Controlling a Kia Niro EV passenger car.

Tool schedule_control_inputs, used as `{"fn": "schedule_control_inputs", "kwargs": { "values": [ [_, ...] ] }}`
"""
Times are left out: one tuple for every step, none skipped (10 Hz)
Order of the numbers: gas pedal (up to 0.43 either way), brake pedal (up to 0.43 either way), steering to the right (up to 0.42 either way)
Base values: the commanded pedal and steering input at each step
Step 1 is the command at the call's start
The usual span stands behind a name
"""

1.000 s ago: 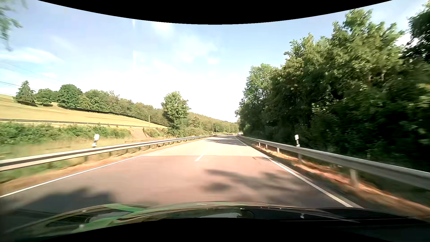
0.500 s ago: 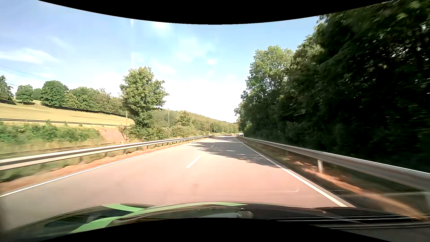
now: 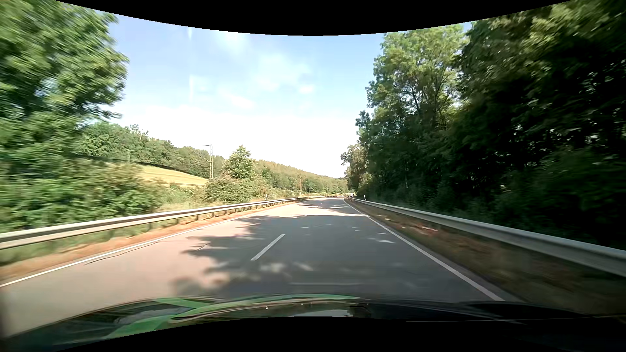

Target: Follow the waypoints while adhering to traffic rules and regulations

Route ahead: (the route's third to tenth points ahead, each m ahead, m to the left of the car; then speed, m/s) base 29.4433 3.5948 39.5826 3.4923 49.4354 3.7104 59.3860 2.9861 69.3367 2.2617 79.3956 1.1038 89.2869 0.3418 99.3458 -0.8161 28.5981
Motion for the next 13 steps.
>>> {"fn": "schedule_control_inputs", "kwargs": {
  "values": [
    [0.24, 0.0, 0.0],
    [0.24, 0.0, 0.0],
    [0.24, 0.0, 0.0],
    [0.24, 0.0, 0.001],
    [0.24, 0.0, 0.002],
    [0.228, 0.0, 0.002],
    [0.228, 0.0, 0.002],
    [0.22, 0.0, 0.002],
    [0.209, 0.0, 0.003],
    [0.209, 0.0, 0.002],
    [0.209, 0.0, 0.003],
    [0.22, 0.0, 0.002],
    [0.228, 0.0, 0.003]
  ]
}}
